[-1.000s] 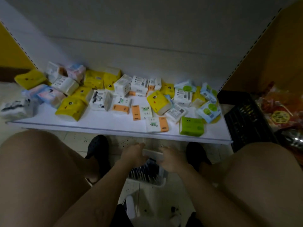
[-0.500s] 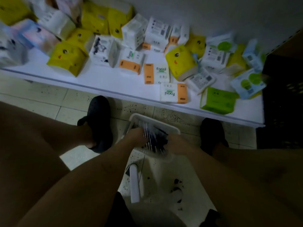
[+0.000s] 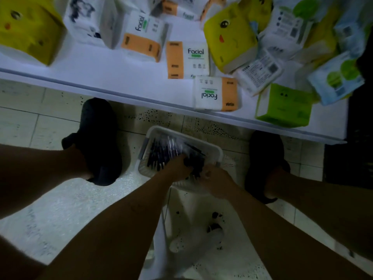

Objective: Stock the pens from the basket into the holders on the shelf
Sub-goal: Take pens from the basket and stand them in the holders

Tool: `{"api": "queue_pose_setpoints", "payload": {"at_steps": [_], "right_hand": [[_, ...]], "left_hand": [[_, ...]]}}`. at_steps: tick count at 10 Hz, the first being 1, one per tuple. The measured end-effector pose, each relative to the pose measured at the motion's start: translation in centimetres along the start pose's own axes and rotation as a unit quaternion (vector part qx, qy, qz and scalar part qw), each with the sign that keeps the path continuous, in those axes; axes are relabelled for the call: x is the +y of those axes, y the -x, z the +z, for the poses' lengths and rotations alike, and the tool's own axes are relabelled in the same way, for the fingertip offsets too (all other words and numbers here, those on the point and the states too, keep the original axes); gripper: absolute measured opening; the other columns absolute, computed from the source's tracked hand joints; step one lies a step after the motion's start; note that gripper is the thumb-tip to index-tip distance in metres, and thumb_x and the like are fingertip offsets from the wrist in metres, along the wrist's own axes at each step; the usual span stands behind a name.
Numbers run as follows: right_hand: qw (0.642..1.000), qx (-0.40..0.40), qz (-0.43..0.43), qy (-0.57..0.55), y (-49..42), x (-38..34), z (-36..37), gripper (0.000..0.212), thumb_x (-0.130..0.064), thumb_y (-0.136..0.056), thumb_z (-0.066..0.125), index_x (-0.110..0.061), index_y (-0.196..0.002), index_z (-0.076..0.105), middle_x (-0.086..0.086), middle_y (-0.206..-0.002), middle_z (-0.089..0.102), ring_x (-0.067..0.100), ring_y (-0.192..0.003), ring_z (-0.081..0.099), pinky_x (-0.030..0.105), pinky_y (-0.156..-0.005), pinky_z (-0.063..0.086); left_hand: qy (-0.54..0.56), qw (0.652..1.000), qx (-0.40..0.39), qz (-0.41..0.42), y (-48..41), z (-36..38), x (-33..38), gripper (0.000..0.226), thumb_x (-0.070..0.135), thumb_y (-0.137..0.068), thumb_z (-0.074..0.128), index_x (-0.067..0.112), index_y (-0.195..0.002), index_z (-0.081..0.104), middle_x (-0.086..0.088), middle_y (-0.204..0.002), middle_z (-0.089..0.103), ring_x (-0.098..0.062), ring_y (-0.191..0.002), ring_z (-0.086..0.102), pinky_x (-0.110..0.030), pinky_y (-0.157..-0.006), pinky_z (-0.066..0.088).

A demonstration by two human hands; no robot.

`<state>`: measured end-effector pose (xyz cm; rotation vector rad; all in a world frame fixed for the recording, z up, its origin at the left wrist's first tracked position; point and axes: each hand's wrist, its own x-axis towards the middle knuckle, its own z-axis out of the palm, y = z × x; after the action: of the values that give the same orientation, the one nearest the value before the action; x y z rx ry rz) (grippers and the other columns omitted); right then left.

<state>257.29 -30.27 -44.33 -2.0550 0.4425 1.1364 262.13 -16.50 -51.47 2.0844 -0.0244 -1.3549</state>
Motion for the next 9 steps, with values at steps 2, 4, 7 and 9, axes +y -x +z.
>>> {"api": "queue_pose_setpoints", "payload": {"at_steps": [2,4,7,9], "right_hand": [[0.996,-0.013,-0.001,0.088,-0.7,-0.3,1.1,0.029,-0.023,-0.100,0.048,-0.007,-0.121,0.058,0.012,-0.119,0.062,0.026,-0.109,0.058,0.037,-0.097,0.045],[0.999,0.009,0.014,0.048,-1.0,-0.3,0.6,0.021,-0.019,-0.095,0.054,-0.004,-0.108,0.061,0.015,-0.104,0.064,0.030,-0.099,0.062,0.040,-0.087,0.052],[0.999,0.025,0.021,0.041,-0.5,-0.4,0.3,0.029,-0.017,-0.096,0.053,-0.002,-0.119,0.059,0.016,-0.116,0.062,0.030,-0.109,0.059,0.034,-0.092,0.047],[0.999,0.033,0.026,-0.006,0.0,0.1,0.3,0.021,-0.019,-0.097,0.051,-0.004,-0.106,0.062,0.016,-0.109,0.063,0.032,-0.104,0.060,0.034,-0.082,0.047]], "left_hand": [[0.126,0.991,-0.027,-0.030,-0.8,0.5,1.0,0.038,0.022,-0.096,0.057,0.003,-0.128,0.055,-0.018,-0.127,0.058,-0.027,-0.108,0.057,-0.030,-0.087,0.047],[0.131,0.990,-0.018,-0.046,-1.2,1.1,0.6,0.041,0.017,-0.091,0.064,0.001,-0.128,0.056,-0.020,-0.131,0.056,-0.032,-0.120,0.054,-0.041,-0.104,0.044],[0.103,0.991,-0.059,-0.067,-0.9,0.8,0.5,0.036,0.011,-0.093,0.059,-0.004,-0.126,0.058,-0.020,-0.131,0.056,-0.031,-0.121,0.052,-0.033,-0.102,0.043],[0.132,0.987,-0.033,-0.085,-1.3,1.2,0.9,0.045,0.007,-0.089,0.064,-0.003,-0.131,0.052,-0.018,-0.135,0.054,-0.030,-0.125,0.051,-0.025,-0.099,0.043]]}}
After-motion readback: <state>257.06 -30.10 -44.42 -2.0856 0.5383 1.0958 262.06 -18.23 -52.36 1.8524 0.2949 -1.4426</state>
